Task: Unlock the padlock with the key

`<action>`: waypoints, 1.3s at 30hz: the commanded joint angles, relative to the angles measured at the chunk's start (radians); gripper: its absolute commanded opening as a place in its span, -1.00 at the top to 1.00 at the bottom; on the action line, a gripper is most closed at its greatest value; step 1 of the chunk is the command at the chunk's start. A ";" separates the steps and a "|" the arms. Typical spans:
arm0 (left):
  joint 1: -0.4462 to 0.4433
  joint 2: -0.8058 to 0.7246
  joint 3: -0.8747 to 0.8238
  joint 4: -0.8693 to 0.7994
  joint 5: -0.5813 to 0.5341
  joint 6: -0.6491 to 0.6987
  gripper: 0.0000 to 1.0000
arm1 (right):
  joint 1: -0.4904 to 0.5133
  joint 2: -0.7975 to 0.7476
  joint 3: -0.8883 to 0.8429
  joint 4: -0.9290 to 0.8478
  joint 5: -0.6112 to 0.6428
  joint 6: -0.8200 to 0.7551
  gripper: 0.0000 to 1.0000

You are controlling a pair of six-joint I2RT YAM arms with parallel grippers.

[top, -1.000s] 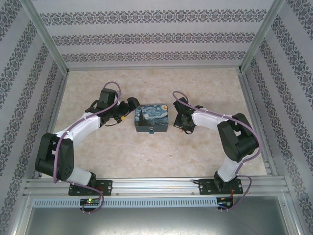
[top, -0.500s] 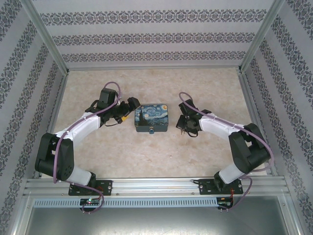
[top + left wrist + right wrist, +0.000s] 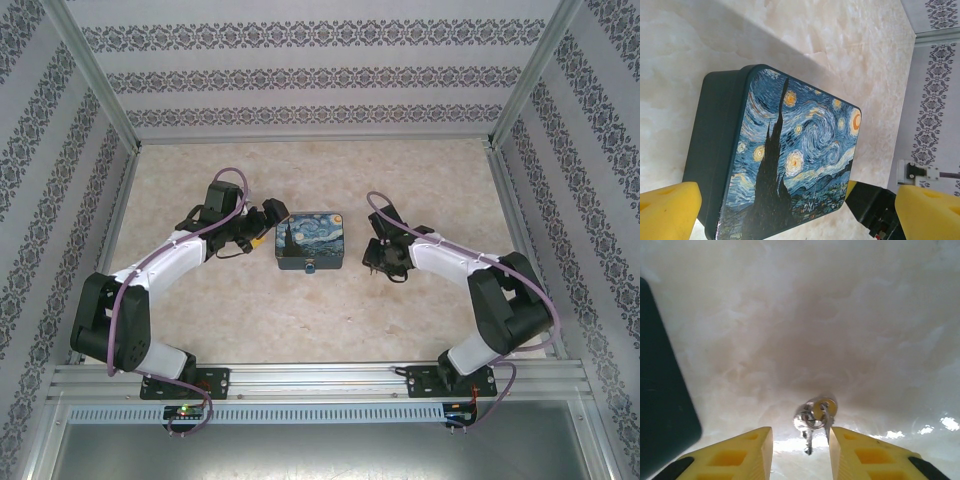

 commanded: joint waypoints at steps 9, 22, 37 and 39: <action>-0.013 0.019 -0.007 0.037 -0.008 -0.006 -0.99 | 0.031 0.012 -0.019 0.020 -0.042 -0.003 0.30; -0.014 0.041 0.008 0.040 0.001 -0.001 -0.99 | 0.046 0.063 -0.025 0.063 -0.059 0.034 0.33; -0.014 0.034 0.010 0.037 0.000 -0.002 -0.99 | 0.050 0.131 0.034 0.167 -0.128 0.081 0.34; -0.015 0.030 0.008 0.035 -0.002 -0.003 -0.99 | 0.049 0.112 0.042 0.151 -0.105 0.081 0.34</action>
